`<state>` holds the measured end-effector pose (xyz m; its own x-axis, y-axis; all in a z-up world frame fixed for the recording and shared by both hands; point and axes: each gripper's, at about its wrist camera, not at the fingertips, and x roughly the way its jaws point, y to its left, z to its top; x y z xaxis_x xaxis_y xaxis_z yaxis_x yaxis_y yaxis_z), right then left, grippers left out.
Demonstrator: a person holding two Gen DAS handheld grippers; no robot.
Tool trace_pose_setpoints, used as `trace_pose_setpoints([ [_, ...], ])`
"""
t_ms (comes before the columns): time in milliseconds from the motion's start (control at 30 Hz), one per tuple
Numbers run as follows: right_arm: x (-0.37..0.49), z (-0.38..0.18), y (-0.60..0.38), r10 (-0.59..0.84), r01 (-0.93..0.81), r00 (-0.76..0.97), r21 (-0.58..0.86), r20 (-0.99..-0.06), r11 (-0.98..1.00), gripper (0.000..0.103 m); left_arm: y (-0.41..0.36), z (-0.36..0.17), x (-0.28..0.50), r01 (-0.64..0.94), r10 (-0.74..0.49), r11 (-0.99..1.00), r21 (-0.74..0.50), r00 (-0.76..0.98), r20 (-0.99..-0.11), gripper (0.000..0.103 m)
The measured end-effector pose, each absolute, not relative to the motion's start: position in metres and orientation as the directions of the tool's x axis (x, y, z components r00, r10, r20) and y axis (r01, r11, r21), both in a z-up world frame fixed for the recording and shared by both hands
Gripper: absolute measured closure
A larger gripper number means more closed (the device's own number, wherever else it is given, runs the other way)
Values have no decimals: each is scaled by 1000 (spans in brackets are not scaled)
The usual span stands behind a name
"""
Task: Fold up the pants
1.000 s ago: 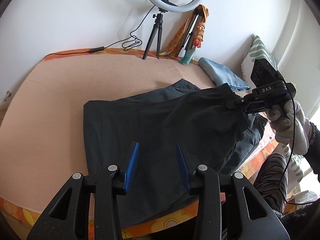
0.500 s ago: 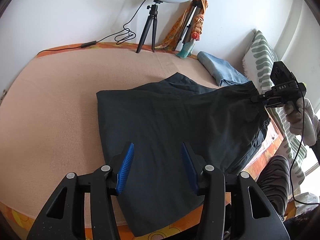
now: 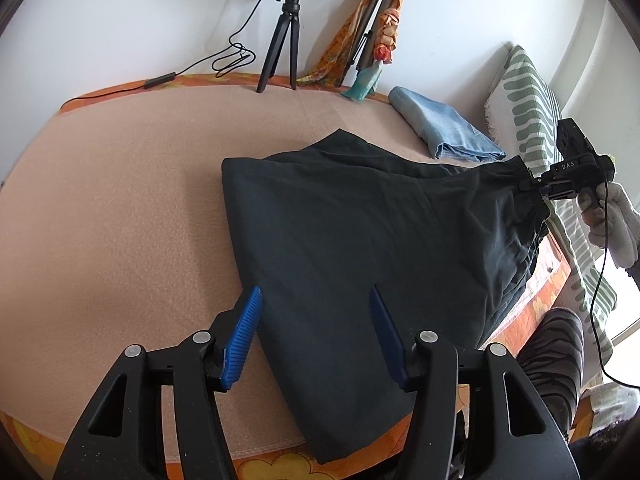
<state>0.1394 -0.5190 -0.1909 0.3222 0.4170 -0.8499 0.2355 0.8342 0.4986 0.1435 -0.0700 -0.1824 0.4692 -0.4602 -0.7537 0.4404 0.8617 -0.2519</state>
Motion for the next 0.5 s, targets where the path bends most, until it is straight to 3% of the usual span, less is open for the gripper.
trace_pose_setpoints([
  [400, 150, -233, -541, 348, 269, 277, 420, -896, 867, 84, -62, -198, 135, 369, -424, 889, -270, 444, -789, 43],
  [500, 148, -227, -536, 292, 232, 268, 355, -918, 905, 77, -62, -205, 133, 350, -415, 895, -276, 431, -801, 43],
])
